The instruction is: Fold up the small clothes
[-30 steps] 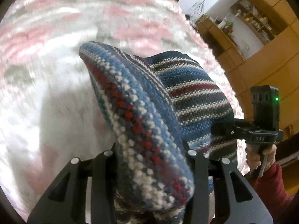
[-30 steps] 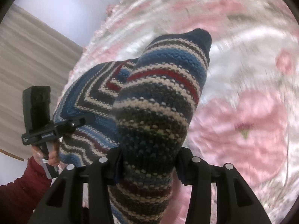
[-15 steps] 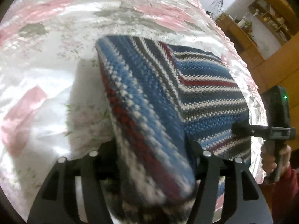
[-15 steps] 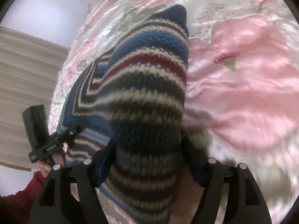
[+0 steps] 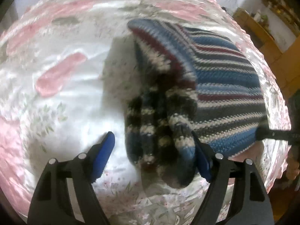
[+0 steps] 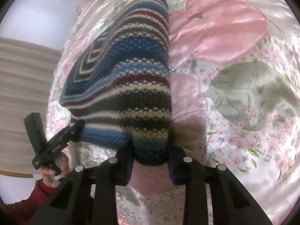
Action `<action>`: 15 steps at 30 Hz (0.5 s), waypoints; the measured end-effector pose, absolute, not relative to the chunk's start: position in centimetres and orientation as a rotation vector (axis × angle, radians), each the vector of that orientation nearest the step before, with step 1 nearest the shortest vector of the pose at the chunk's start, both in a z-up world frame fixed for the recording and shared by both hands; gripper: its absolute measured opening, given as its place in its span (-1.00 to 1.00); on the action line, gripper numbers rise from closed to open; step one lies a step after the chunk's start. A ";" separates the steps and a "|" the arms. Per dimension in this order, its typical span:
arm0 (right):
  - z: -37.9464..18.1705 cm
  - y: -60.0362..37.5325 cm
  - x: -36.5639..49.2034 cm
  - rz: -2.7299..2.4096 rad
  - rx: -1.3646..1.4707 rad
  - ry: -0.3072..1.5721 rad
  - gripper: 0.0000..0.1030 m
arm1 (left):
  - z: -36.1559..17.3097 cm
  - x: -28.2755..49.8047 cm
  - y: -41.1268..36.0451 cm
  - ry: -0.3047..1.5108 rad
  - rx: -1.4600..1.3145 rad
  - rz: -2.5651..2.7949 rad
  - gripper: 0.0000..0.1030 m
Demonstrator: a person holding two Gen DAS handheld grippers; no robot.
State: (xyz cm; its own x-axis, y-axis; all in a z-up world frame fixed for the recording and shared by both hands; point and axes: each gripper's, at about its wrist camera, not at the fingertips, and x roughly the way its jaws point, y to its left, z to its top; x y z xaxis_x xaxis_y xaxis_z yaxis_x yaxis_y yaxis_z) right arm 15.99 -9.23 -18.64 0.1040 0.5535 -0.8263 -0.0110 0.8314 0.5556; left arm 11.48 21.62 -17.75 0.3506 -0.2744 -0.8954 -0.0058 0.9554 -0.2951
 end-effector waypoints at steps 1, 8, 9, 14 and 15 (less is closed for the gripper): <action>-19.1 -9.2 15.9 0.421 0.472 1.424 -0.42 | -18.1 11.5 21.7 1.201 -0.265 -0.173 0.55; -20.2 -8.7 15.5 0.352 0.467 1.411 -0.36 | -18.1 10.1 21.3 1.178 -0.225 -0.150 0.57; -19.7 -8.7 15.2 0.341 0.465 1.402 -0.29 | -17.9 9.8 21.5 1.187 -0.235 -0.141 0.59; -16.7 -7.8 13.4 0.279 0.362 1.364 -0.02 | -16.1 7.8 21.7 1.220 -0.230 -0.076 0.78; -16.1 -7.8 12.8 0.267 0.348 1.356 0.13 | -15.7 7.2 21.7 1.227 -0.213 -0.063 0.78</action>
State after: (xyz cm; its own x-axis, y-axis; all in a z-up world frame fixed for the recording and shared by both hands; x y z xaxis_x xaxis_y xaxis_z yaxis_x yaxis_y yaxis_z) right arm 12.84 -7.84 -16.10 0.1957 0.3840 -0.9024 0.0128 0.9191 0.3939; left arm 7.16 21.73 -15.66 0.3386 -0.1627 -0.9268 -0.0663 0.9784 -0.1960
